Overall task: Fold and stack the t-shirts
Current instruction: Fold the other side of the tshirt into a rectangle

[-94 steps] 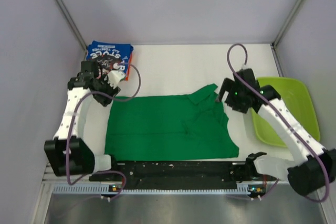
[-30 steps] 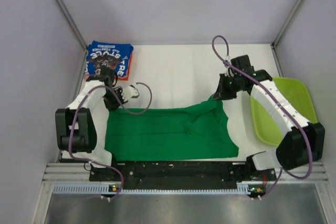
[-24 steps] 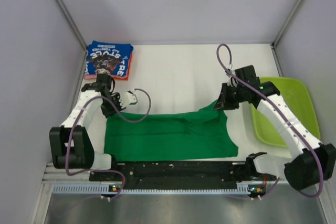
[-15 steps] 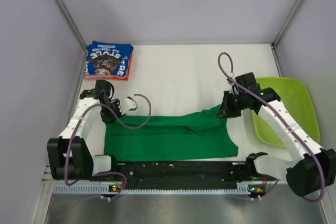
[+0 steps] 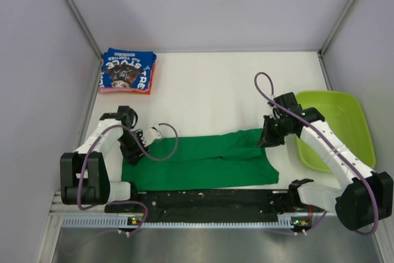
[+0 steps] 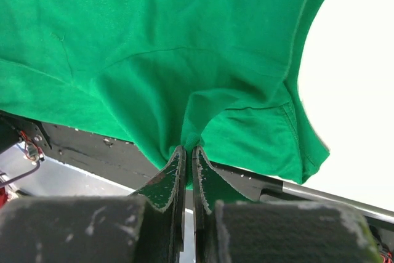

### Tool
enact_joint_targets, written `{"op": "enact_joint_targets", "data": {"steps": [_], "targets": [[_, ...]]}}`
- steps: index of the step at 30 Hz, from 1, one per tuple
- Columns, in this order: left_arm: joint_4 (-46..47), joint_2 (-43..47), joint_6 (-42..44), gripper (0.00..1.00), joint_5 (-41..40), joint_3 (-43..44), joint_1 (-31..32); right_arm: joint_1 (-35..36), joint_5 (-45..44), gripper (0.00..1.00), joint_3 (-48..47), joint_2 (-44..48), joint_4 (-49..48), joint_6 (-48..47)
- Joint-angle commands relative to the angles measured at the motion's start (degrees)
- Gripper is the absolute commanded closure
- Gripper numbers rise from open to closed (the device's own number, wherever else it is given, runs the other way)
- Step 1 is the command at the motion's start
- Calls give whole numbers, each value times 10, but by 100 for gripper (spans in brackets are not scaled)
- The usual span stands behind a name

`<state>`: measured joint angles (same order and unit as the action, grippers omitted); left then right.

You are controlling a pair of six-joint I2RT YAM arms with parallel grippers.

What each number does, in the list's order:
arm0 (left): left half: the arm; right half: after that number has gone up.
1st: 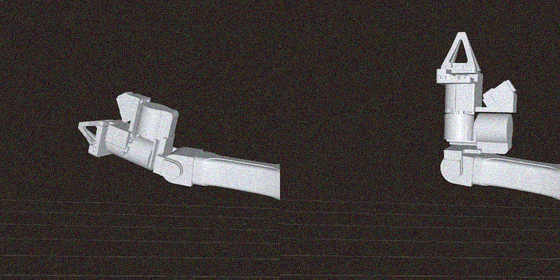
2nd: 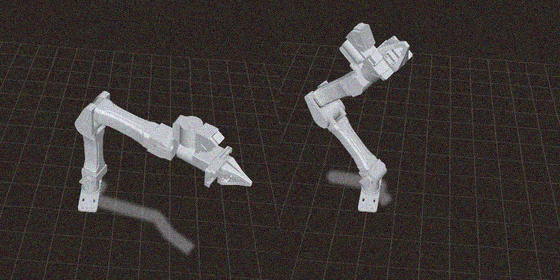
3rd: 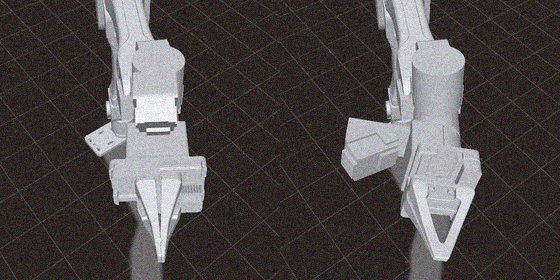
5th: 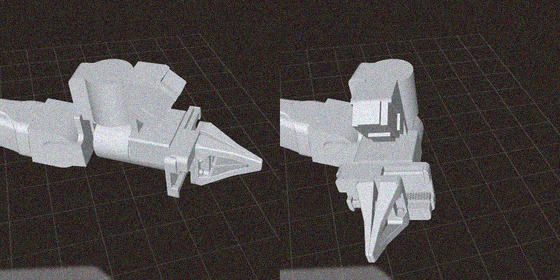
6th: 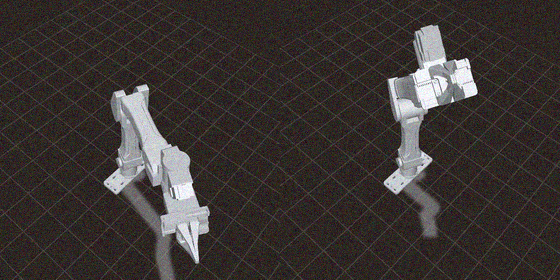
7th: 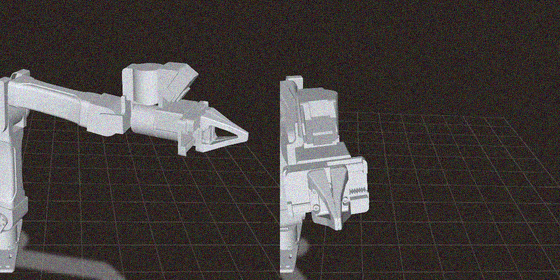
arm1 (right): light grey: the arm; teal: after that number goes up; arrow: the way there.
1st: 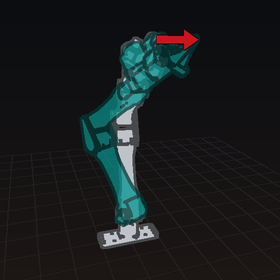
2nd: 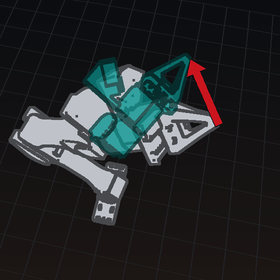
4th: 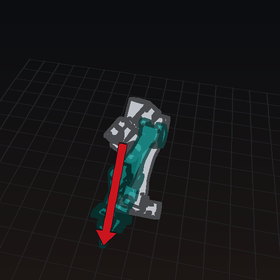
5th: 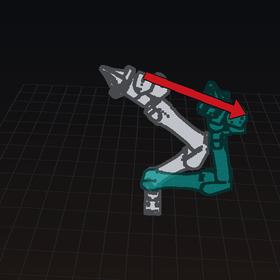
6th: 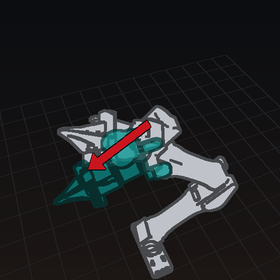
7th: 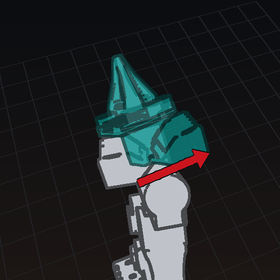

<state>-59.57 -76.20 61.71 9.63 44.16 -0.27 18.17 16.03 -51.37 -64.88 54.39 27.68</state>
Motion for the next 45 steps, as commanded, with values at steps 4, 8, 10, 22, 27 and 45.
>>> {"op": "enact_joint_targets", "data": {"steps": [4,8,10,22,27,45], "targets": [[-32,11,-15,41,77,121,27,-4,59,100,-28,-37,-84,22],[9,33,-91,47,106,189,170,-16,30,100,-52,-105,-99,15],[59,44,-113,52,115,190,266,-27,9,100,-61,-140,-105,12],[299,-151,-148,53,87,272,603,-62,-7,100,-173,-347,-154,37],[371,-242,-121,50,-13,289,629,-63,-4,100,-160,-358,-159,30],[357,-335,-121,100,-52,328,630,-62,-6,100,-131,-321,-162,22]]}}
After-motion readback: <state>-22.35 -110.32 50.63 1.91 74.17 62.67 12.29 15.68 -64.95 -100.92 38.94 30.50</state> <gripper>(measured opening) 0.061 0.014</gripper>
